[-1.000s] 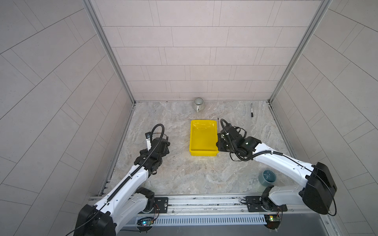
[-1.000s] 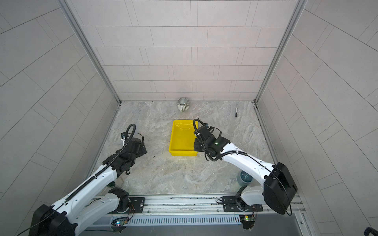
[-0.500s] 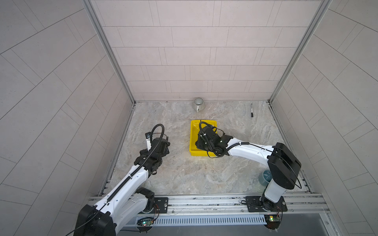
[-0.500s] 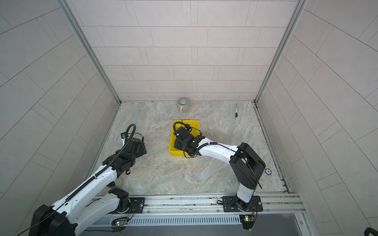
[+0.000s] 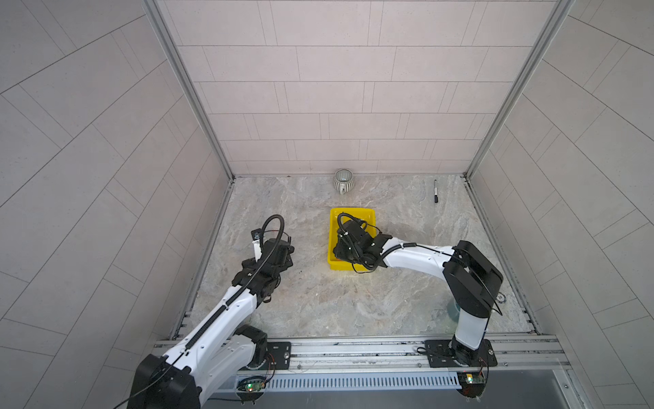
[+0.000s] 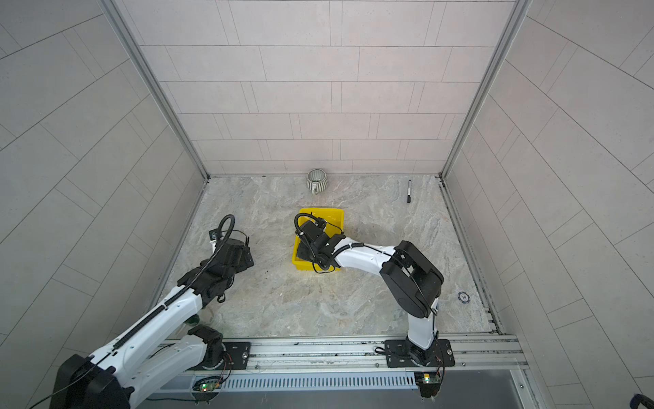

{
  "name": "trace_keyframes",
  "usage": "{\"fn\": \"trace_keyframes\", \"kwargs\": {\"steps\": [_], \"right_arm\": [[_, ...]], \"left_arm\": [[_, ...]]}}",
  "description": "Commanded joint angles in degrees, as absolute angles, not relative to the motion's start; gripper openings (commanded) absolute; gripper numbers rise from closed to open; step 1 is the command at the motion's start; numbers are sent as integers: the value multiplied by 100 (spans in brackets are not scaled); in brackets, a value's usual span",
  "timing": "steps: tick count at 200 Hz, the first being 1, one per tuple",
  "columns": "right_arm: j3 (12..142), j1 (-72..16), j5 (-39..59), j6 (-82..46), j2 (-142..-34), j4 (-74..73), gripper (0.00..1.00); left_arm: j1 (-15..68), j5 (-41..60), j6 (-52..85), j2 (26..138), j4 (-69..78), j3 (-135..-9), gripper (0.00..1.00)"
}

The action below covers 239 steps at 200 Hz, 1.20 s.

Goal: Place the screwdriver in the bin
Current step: 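Lower the screwdriver into the yellow bin and open the right gripper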

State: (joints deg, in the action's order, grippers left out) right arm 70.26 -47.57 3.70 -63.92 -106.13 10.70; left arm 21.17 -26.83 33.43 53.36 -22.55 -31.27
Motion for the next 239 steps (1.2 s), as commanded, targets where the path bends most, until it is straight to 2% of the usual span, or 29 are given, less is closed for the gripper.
{"fn": "trace_keyframes", "kwargs": {"steps": [1, 60, 116, 161, 239], "right_arm": [[7174, -4773, 330, -6494, -10705, 1031, 9], [7203, -4738, 307, -6450, -10767, 1055, 12], [7198, -4720, 293, -6420, -10771, 1102, 23], [7194, -4720, 290, -6387, -10745, 1156, 36], [7185, -4711, 162, -6253, -10408, 1337, 38]], "left_arm": [[2101, -2748, 3282, 5316, -2232, -3067, 100], [2101, -2758, 3287, 5313, -2233, -3067, 100], [2102, -2755, 3284, 5288, -2249, -3067, 100], [2102, -2771, 3285, 5290, -2250, -3067, 100], [2101, -2776, 3298, 5292, -2259, -3067, 100]]}}
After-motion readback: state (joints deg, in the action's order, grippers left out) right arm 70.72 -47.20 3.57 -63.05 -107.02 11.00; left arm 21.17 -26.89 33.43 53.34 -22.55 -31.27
